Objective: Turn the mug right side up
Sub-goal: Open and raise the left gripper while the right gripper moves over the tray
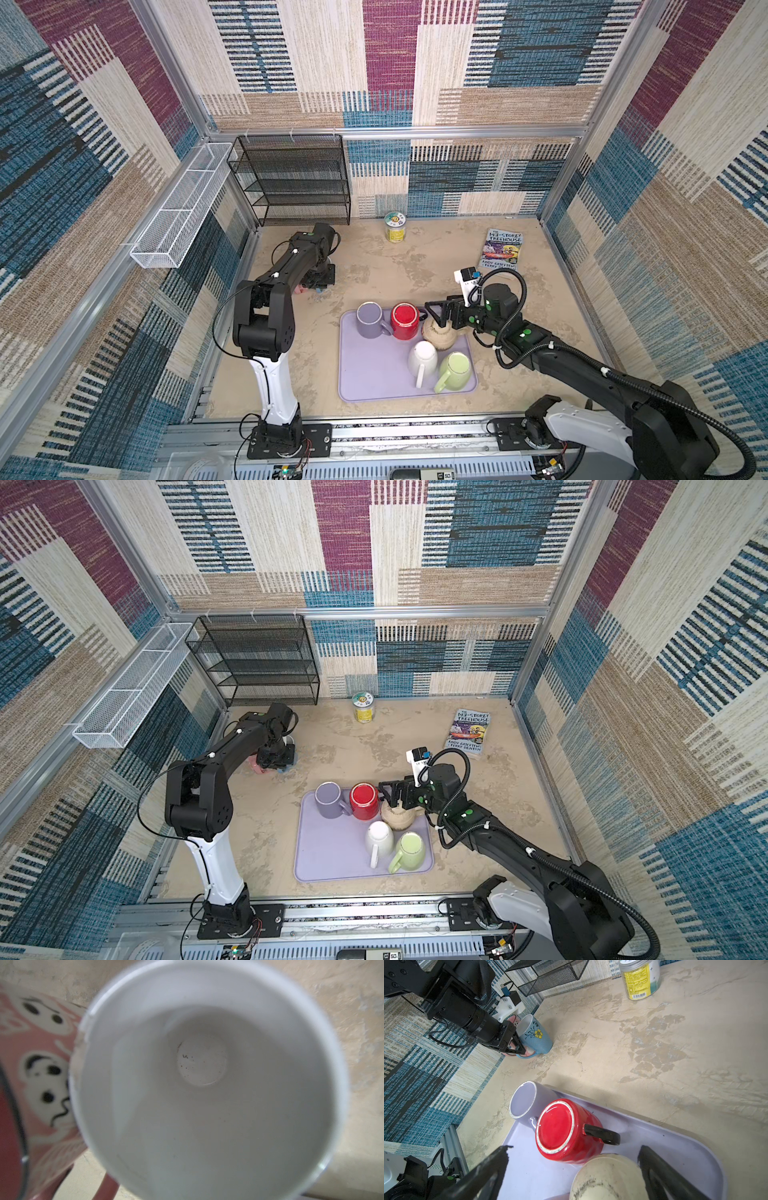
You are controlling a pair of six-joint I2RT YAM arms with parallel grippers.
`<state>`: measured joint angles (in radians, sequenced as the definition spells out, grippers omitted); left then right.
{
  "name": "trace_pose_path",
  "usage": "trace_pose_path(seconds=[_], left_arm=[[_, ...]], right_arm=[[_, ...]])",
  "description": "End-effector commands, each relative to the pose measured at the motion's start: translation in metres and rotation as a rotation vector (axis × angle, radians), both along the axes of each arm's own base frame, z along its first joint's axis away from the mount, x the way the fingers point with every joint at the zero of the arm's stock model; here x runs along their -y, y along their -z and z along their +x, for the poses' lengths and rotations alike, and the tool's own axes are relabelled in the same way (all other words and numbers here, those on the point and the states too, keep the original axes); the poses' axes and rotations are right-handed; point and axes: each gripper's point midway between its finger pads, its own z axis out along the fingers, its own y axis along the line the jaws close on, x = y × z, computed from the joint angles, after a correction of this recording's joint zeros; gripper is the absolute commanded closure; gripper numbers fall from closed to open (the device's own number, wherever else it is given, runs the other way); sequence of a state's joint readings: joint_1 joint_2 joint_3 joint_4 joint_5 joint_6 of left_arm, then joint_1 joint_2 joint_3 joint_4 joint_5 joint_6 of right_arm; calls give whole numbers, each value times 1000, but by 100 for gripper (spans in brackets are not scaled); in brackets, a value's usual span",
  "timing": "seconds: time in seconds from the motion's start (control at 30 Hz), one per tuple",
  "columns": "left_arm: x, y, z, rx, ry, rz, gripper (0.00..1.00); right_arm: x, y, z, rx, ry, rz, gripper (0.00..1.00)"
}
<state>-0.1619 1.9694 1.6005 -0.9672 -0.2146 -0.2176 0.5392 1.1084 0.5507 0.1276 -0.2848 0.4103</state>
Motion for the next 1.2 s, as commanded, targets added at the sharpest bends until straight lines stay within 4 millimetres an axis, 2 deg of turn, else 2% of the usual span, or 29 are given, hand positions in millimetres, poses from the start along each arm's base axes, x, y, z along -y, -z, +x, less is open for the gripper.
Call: trace_pose_path(seconds=[0.0,0.17,0.3,0.47,0.67,0.8,0.9,0.93,1.17], left_arm=[[-4,-3,2,10,-18,19,75],[-3,-6,2,16,-17,14,66],[-2,-10,2,23,-15,8,64],[5,-23,-1,49,-2,-32,57],[16,-54,-6,119,27,-87,44],[24,-82,-13,183,46,-134,30],[39,-100,-22,219,90,-195,24],[45,-105,-27,227,113,-210,18],[73,-129,-61,280,213,-253,13]], right_arm=[[-3,-9,2,21,-7,20,0],[-3,-10,1,23,-8,20,0],[-3,-11,1,26,-8,21,0],[-2,-13,1,35,-7,16,0],[-1,-18,4,38,-9,-13,0],[-4,-24,2,46,-32,-20,1],[-6,-24,0,51,-48,-26,1],[-7,-24,0,46,-53,-29,2],[-19,-33,-16,44,-102,-67,5]])
